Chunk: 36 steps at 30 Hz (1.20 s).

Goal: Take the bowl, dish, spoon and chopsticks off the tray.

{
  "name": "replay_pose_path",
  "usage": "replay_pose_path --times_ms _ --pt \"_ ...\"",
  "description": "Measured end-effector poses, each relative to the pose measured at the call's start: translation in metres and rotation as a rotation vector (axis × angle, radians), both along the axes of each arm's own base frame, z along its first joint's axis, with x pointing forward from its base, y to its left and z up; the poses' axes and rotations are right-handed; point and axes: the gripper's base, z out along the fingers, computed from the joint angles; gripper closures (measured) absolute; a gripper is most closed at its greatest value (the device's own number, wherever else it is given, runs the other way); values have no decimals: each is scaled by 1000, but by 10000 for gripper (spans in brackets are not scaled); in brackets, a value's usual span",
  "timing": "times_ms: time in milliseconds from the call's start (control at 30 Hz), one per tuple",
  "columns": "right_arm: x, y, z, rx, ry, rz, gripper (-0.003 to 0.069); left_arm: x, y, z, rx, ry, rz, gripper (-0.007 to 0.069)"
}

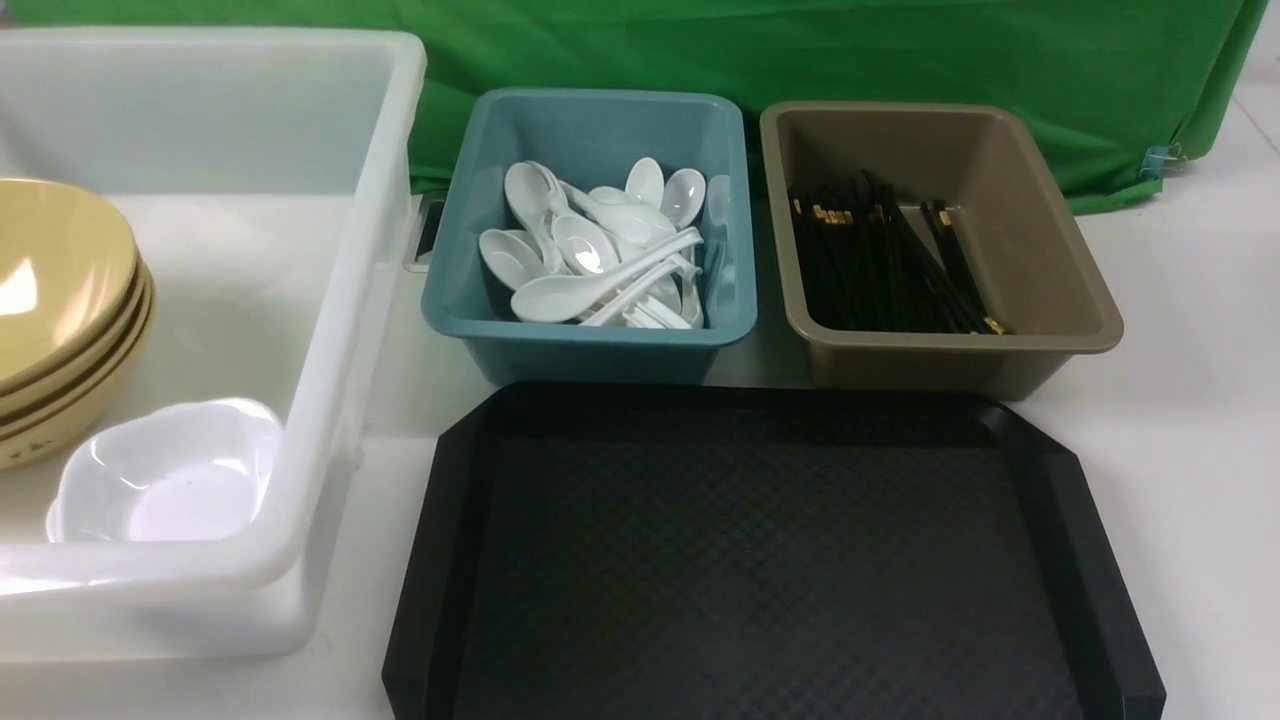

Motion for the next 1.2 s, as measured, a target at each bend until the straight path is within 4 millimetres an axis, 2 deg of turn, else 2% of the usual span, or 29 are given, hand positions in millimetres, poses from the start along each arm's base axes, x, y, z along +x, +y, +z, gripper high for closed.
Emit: replay_pose_path --times_ms 100,267,1000,1100,1200 --pt "0 0 0 0 0 0 468 3 2 -23 -4 59 29 622" --pt "0 0 0 0 0 0 450 3 1 -34 -50 148 25 622" --pt "0 0 0 0 0 0 421 3 2 -35 -3 162 33 608" --pt "1 0 -5 -22 40 -11 420 3 2 -35 -3 162 33 608" --pt "2 -6 -22 -69 107 -96 419 3 2 -35 -2 162 33 606"
